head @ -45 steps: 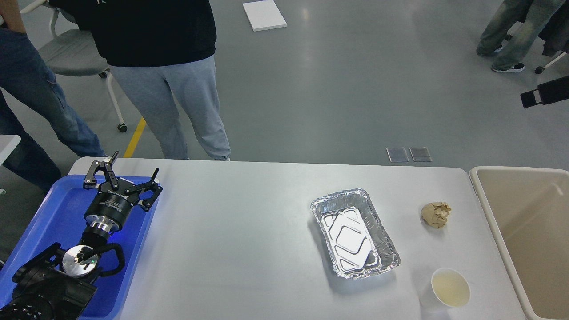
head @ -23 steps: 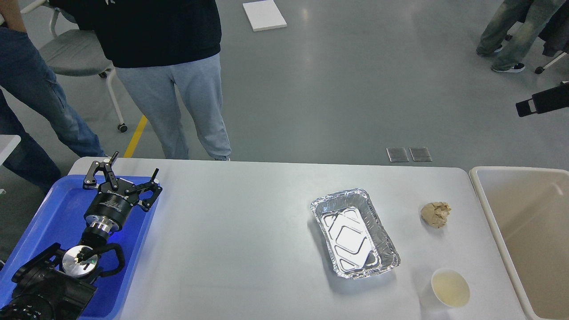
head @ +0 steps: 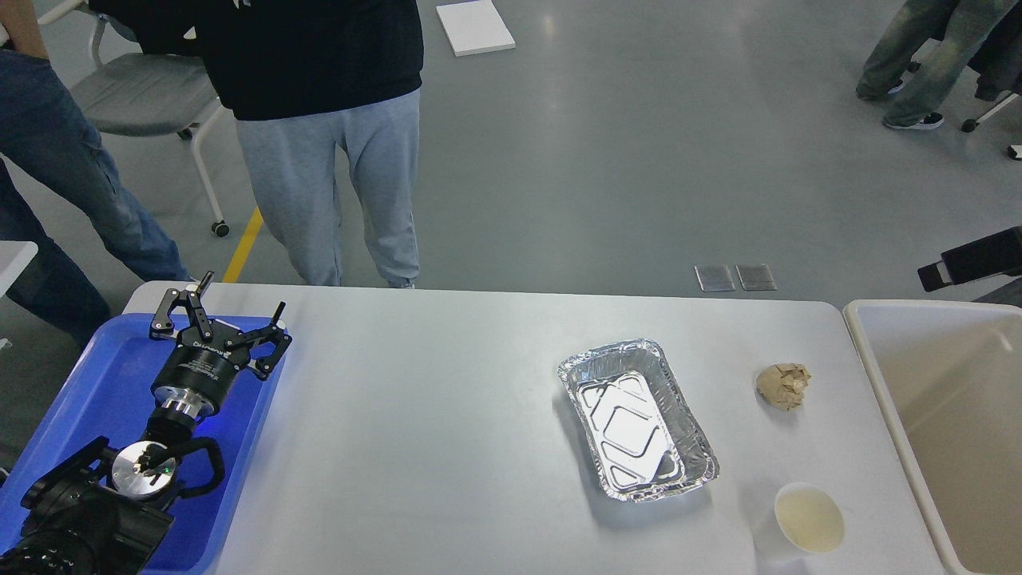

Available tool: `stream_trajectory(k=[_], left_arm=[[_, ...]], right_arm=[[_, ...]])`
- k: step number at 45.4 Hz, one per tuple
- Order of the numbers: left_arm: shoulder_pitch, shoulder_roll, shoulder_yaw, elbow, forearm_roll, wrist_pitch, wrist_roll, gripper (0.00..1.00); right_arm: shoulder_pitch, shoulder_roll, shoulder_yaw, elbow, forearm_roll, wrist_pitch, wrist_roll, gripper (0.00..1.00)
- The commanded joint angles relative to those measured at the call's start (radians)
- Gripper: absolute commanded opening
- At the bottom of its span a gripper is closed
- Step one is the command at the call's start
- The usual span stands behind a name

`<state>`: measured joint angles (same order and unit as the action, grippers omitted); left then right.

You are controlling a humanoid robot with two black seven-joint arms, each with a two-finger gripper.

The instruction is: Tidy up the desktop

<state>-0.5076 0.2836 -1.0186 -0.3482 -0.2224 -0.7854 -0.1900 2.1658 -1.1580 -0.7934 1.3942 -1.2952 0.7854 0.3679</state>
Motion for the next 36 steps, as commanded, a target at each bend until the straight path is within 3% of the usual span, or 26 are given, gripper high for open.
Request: stream_trajectory(k=[1,24,36], left_arm=[[0.0,0.0,0.0,0.0,0.0,0.0,0.0,1.0],[0.0,0.0,0.0,0.0,0.0,0.0,0.0,1.0],[0.0,0.0,0.0,0.0,0.0,0.0,0.001,1.0]], right_arm=[[-0.024,-0.04,-0.001,-0.006,0.01,0.0,-0.003,1.0],[-0.038,-0.08,-0.004,-0.021,0.039,0.0,-0.003,1.0],[-0.05,-0.078,-0.006,-0.073,0.198,0.0,-0.003,1.0]])
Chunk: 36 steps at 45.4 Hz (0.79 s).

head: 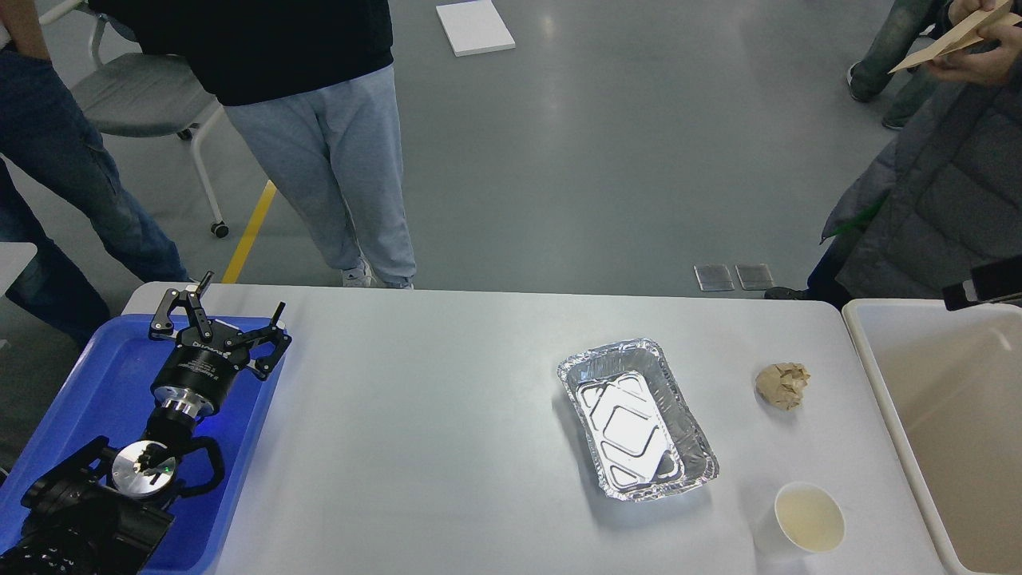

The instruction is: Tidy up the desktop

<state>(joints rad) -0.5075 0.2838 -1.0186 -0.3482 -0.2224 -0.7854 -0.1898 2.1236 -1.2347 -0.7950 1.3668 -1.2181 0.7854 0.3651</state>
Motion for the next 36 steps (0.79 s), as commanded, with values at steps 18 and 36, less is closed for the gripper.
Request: stream_trajectory(k=[18,36], left_arm=[[0.0,0.0,0.0,0.0,0.0,0.0,0.001,1.0],[0.0,0.0,0.0,0.0,0.0,0.0,0.001,1.0]], right_arm=[[-0.016,0.003,-0.188,-0.046,0.154,0.0,-0.051,1.0],[-0.093,0.106,-0.217,0.138,0.123,0.0,-0.158,1.0]])
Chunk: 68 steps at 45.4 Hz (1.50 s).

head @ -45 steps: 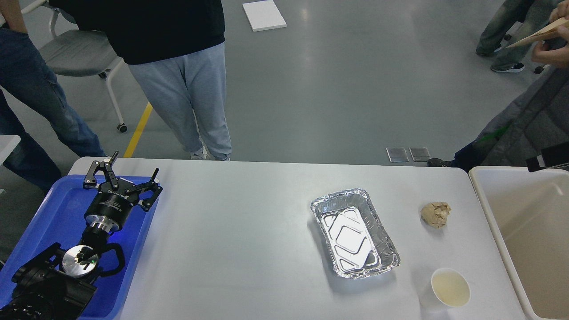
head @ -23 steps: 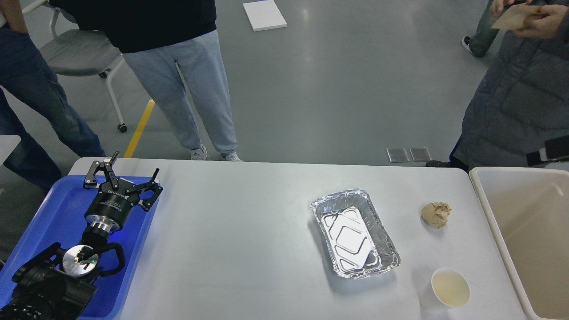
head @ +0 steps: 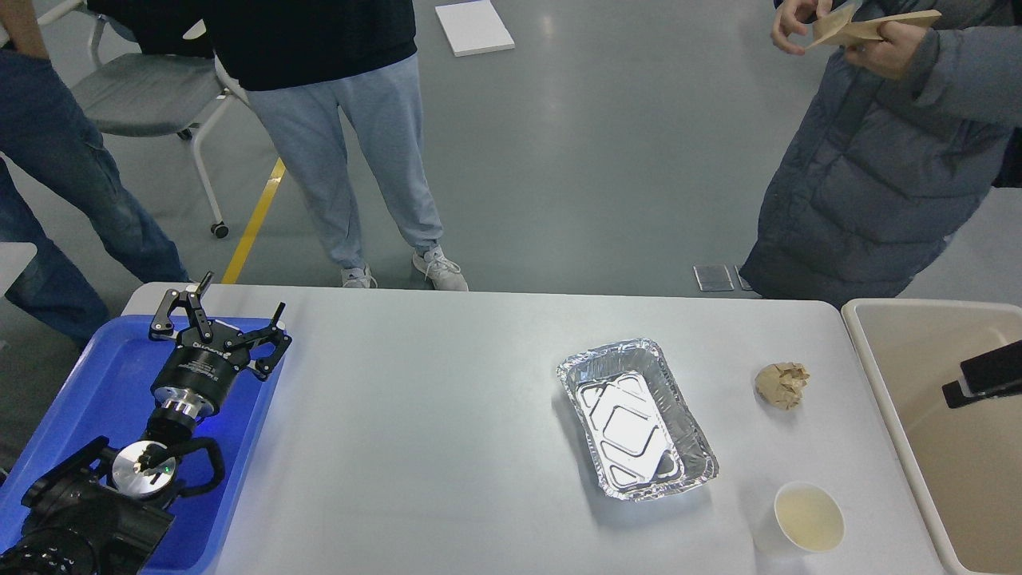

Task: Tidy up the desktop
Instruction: 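Lower the right gripper toward the small white paper cup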

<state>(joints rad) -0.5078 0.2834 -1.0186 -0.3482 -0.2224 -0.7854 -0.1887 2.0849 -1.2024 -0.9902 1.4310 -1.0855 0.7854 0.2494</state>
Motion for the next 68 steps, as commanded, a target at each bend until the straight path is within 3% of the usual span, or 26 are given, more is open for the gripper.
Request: stream_trajectory(k=[1,9,15,53,68], left_arm=[[0.0,0.0,0.0,0.0,0.0,0.0,0.0,1.0],[0.0,0.0,0.0,0.0,0.0,0.0,0.0,1.0],[0.0,0.0,0.0,0.0,0.0,0.0,0.0,1.0],[0.0,0.0,0.0,0.0,0.0,0.0,0.0,1.0],[0.002,0.0,0.0,0.0,0.0,0.0,0.0,1.0]], right_arm=[[-0.062,0.082,-0.022,0.074,-0.01,0.0,-0.042,1.0],[-0.105,0.136,-0.019,0.072,0.001,-0.003,-0.042,1.0],[-0.152,0.165,-0.018,0.072,0.001,-0.063,-0.042,1.0],[-0.256,0.165,-0.005,0.069,0.062,-0.166,-0.041,1.0],[-0.497,0.164,0.183,0.046,0.062,-0.255,-0.041,1.0]])
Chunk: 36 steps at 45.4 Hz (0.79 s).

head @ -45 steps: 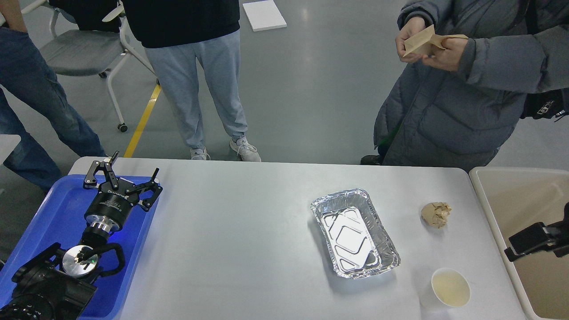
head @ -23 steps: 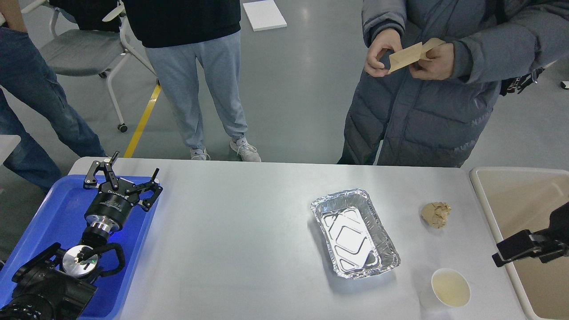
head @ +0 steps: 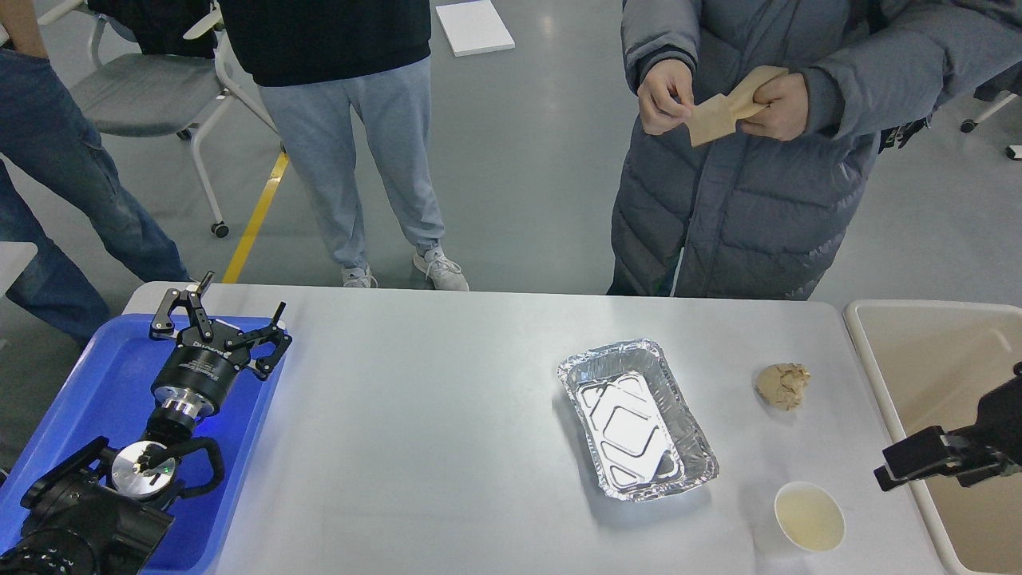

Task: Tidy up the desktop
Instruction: 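Lower the right gripper toward the small white paper cup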

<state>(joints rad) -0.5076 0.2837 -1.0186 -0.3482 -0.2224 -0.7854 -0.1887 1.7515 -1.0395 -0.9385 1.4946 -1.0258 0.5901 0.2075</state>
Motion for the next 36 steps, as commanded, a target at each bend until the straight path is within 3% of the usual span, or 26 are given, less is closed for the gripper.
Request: stream_trajectory(k=[1,23,36], left_arm=[[0.0,0.0,0.0,0.0,0.0,0.0,0.0,1.0],[0.0,0.0,0.0,0.0,0.0,0.0,-0.001,1.0],[0.0,-0.001,0.0,0.0,0.0,0.0,0.0,1.0]], right_arm=[[-0.185,0.002,0.148,-0.023,0.001,-0.064,0.0,1.0],[-0.533,0.068,0.431,-0.163,-0.016,-0.093,0.001,1.0],[-0.607,0.127,0.475,-0.232,-0.016,-0.116,0.001,1.0]])
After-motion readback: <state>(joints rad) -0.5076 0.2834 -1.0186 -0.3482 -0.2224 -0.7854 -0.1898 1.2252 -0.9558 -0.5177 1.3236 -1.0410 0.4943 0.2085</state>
